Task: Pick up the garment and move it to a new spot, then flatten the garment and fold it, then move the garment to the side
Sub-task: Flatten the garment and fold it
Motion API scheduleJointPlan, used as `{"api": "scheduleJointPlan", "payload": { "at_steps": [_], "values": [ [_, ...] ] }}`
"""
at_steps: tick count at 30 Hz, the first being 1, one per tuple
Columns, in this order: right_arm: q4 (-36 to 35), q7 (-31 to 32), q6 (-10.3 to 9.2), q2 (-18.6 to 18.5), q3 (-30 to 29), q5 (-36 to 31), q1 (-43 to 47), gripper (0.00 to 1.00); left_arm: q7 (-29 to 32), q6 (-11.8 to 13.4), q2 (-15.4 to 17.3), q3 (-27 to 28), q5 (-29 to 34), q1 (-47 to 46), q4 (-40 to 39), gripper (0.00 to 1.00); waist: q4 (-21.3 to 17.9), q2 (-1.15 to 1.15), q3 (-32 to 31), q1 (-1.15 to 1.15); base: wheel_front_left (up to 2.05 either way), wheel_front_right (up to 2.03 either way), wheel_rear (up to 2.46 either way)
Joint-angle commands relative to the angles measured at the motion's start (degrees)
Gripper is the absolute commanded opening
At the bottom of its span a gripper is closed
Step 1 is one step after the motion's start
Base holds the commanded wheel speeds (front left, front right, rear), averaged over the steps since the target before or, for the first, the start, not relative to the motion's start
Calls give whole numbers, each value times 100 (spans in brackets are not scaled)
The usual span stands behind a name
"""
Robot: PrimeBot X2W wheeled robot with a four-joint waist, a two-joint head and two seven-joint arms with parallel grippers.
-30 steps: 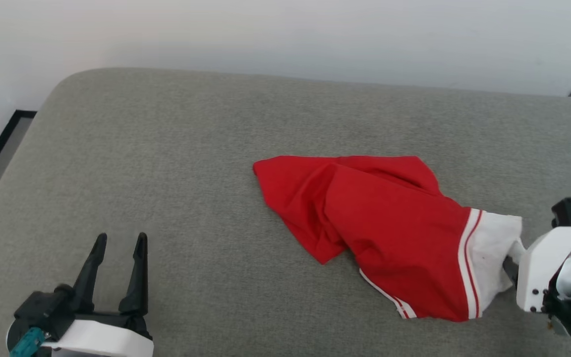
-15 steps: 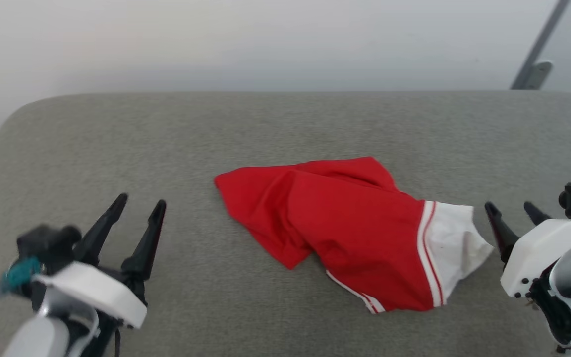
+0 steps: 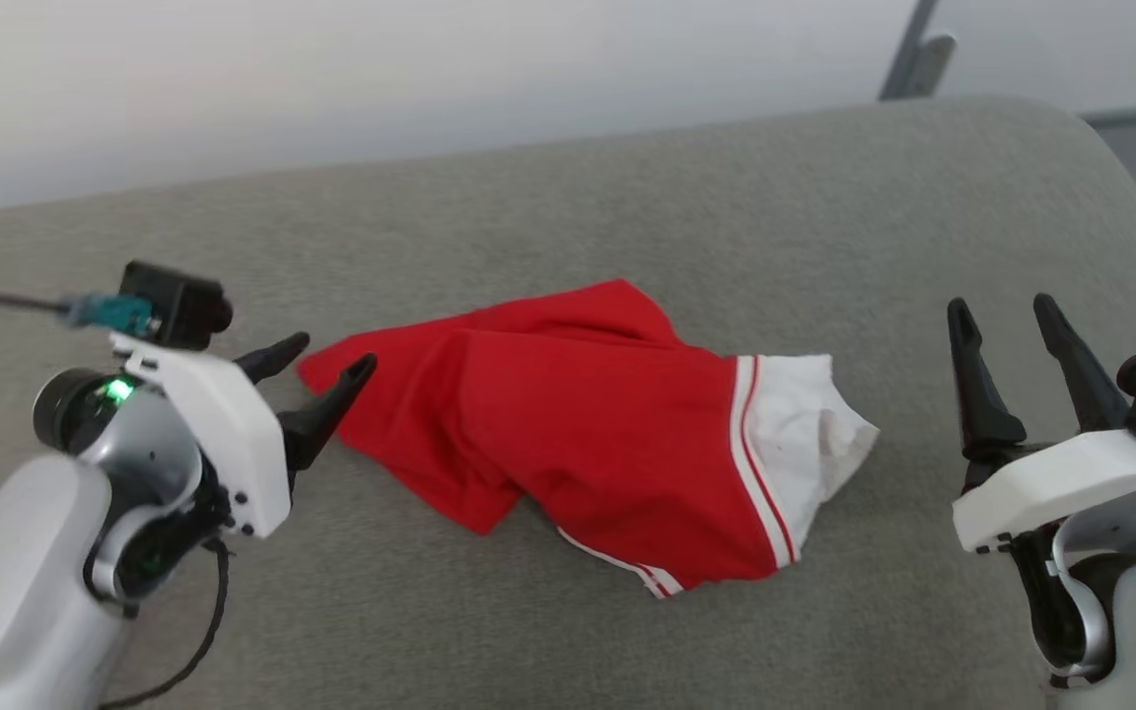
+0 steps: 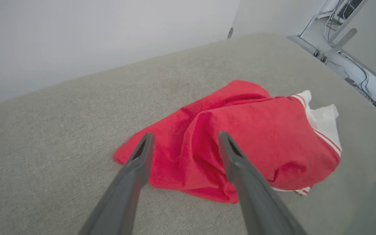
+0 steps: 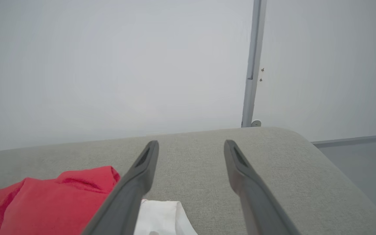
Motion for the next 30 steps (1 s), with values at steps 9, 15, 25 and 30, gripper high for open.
{"api": "scheduleJointPlan", "payload": {
  "at_steps": [9, 15, 25, 30],
  "values": [
    [318, -564, 0, 7, 210, 335, -303, 100, 1231, -12, 60, -702, -354, -862, 894, 100, -630, 0, 632, 0, 0, 0, 0],
    [463, -671, 0, 8, 361, 492, -483, 100, 1673, 35, 20, -995, -125, -1170, 1639, 100, -791, 0, 853, 0, 0, 0, 0],
    [677, -792, 0, 7, 458, 482, -683, 100, 1535, 54, -356, -1176, -96, -1406, 2795, 0, -754, 0, 1009, 0, 0, 0, 0],
    [696, -735, 0, 7, 322, 419, -637, 100, 1320, 13, -302, -1170, -135, -1547, 2841, 0, -521, 0, 907, 0, 0, 0, 0]
  ]
}}
